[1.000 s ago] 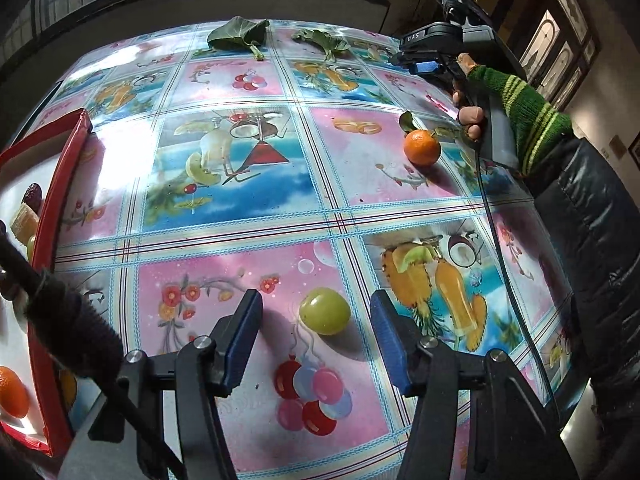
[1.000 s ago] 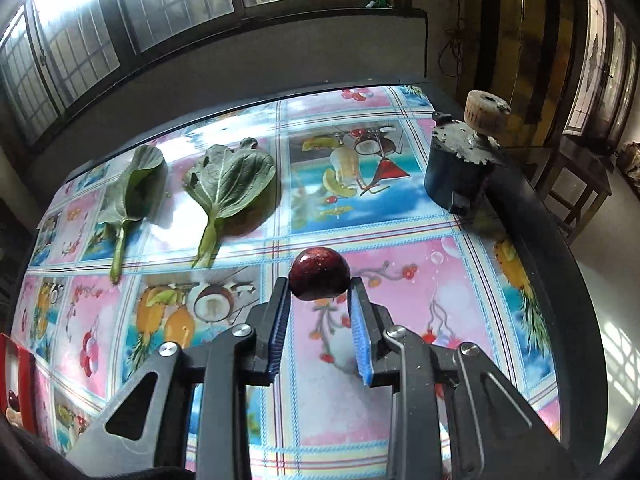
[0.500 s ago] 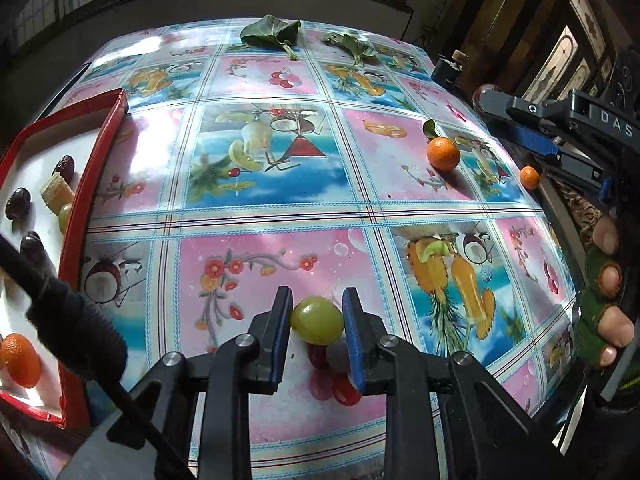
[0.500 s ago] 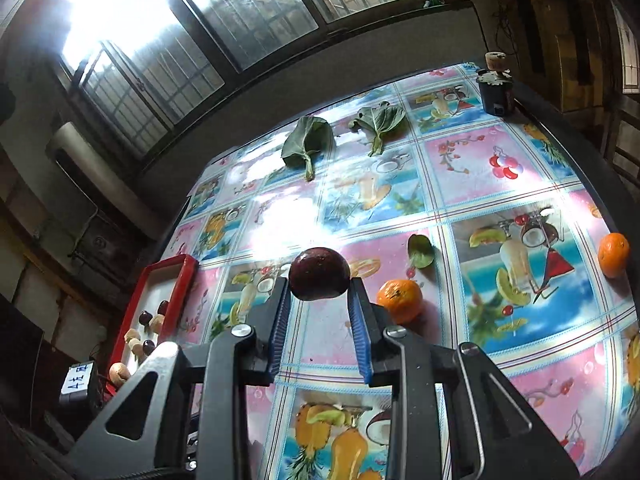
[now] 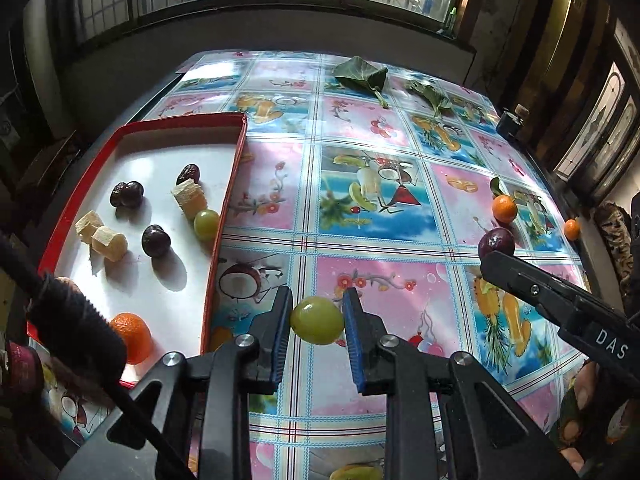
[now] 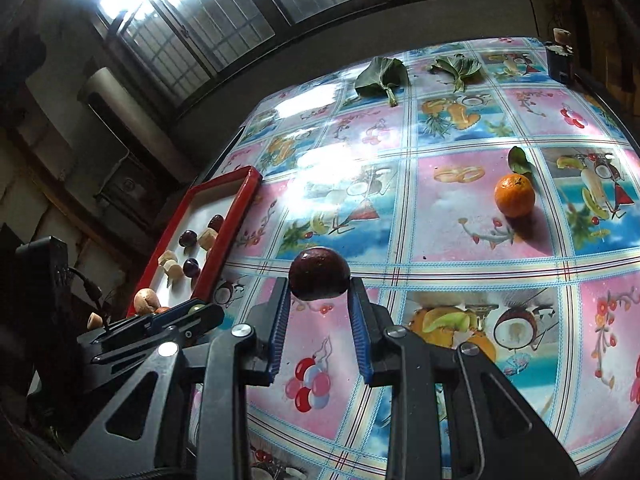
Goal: Organize fruits
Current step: 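Grasp the dark plum with the right tool while the left tool grasps the green grape, then carry the plum and grape into the tray and open both tools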
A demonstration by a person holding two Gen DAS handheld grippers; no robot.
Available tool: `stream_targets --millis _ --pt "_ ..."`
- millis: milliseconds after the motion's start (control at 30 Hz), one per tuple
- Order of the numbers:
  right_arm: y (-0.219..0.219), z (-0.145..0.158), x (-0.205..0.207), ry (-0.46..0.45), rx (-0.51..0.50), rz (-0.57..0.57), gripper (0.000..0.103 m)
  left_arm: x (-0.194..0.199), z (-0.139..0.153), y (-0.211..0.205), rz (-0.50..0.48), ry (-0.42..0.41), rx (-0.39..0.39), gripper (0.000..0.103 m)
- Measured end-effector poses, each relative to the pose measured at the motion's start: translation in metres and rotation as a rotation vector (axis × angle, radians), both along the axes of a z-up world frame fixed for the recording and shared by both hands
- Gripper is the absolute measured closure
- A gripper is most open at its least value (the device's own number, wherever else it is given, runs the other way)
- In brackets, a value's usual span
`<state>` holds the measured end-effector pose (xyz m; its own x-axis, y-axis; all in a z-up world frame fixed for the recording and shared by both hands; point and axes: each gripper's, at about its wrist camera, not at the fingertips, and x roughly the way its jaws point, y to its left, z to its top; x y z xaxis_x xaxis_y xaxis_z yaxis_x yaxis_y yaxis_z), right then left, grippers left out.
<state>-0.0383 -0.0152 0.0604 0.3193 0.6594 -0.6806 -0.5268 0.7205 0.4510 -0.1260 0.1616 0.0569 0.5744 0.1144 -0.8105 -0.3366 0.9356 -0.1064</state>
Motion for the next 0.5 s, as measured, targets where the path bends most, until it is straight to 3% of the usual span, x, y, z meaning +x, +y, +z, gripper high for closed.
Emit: stream_targets --millis 67,500 --pt "0.008 -0.003 -0.005 0.005 -0.007 0.022 0.072 -0.002 0.0 0.004 0.023 0.009 0.029 0.078" --pt "0.034 -0.016 -0.024 0.034 -0.043 0.085 0.072 -0.009 -0.007 0.022 0.075 0.03 0.029 0.078"
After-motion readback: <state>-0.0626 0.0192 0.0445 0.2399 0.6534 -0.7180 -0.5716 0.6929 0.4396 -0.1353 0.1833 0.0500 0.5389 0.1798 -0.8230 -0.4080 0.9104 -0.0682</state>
